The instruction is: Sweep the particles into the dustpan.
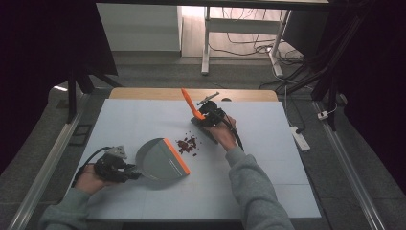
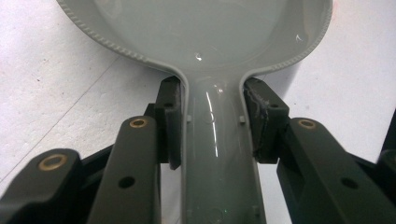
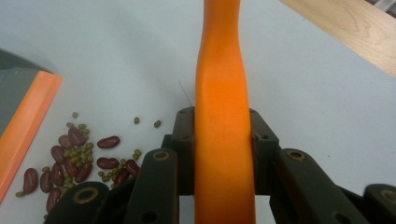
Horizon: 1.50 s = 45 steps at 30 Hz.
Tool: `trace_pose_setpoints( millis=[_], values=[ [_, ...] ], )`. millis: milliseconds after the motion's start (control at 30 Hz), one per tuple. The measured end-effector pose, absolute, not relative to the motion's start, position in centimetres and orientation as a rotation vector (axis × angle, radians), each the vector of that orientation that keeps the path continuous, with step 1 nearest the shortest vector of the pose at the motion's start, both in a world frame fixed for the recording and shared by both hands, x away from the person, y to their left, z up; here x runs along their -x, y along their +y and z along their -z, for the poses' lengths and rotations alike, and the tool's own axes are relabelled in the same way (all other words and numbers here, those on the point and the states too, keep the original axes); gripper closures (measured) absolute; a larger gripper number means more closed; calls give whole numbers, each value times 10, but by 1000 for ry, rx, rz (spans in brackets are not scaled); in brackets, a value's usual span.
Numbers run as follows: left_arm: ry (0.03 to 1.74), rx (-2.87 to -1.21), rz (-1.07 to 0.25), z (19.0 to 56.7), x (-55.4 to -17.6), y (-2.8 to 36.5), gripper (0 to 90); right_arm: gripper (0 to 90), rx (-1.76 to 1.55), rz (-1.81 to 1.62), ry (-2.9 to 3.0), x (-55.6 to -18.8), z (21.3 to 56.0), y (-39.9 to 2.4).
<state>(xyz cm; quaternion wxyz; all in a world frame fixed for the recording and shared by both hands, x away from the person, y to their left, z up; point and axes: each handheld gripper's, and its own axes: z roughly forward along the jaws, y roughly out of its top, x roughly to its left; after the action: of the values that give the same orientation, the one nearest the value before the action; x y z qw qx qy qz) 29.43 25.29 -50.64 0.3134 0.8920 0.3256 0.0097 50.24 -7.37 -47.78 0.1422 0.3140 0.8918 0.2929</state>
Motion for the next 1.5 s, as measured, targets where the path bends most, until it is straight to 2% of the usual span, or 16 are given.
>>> trace_pose_setpoints(
  millis=[833,1300,1500],
  values=[
    [866,-2343,-14,507,-295,252,617,703,-774,-744,2681,-487,481,-35],
    [868,-2343,-16,508,-295,253,617,703,-681,-800,2781,-453,481,-11],
    [873,-2339,-14,508,-295,253,616,703,-641,-932,2798,-438,467,-13]
  ],
)
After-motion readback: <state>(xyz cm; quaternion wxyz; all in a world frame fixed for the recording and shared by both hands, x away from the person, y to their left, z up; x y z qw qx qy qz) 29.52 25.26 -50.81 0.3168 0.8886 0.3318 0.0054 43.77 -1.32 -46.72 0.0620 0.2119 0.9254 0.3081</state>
